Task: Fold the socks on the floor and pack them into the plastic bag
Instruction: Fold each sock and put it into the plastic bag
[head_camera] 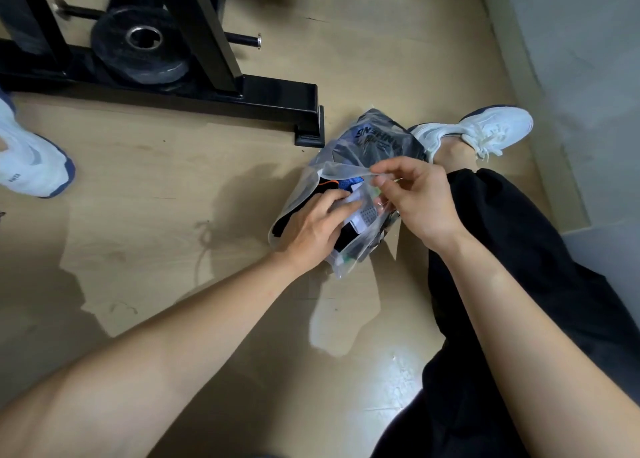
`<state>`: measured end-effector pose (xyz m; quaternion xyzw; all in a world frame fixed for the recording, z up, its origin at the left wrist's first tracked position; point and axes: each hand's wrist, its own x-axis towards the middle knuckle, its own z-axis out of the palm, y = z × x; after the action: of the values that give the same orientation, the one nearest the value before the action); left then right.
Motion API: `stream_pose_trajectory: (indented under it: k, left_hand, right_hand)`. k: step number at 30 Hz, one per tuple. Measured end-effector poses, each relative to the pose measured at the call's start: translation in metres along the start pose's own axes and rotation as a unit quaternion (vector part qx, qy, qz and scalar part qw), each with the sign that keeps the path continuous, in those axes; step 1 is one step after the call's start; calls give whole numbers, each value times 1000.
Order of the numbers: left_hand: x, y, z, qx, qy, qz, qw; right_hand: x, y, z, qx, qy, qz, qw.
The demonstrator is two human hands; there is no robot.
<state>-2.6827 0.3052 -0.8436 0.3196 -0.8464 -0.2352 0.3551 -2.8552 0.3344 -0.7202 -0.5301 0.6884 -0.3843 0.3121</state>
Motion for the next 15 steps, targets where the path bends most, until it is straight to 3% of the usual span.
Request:
stream_pose_trajectory:
  k: [3,6,8,12,15]
  left_hand:
    - [6,-2,-10,119,35,45,991]
    - [6,-9,-6,234,-21,24,972]
    - [5,-13,6,192,-78,-4,978]
    - [3,-16,13,-6,-185,-74,980]
    - [2,-22,6,-38,-224,-71,971]
  right_hand:
    - [-1,-5,-1,15,-5,5,1000]
    - [-2,-12,0,28,-4,13,1000]
    - [-2,-14,2,36,-6,18,999]
    - [-3,-13,3,37,-9,22,999]
    - [-7,-12,0,29,-22,22,999]
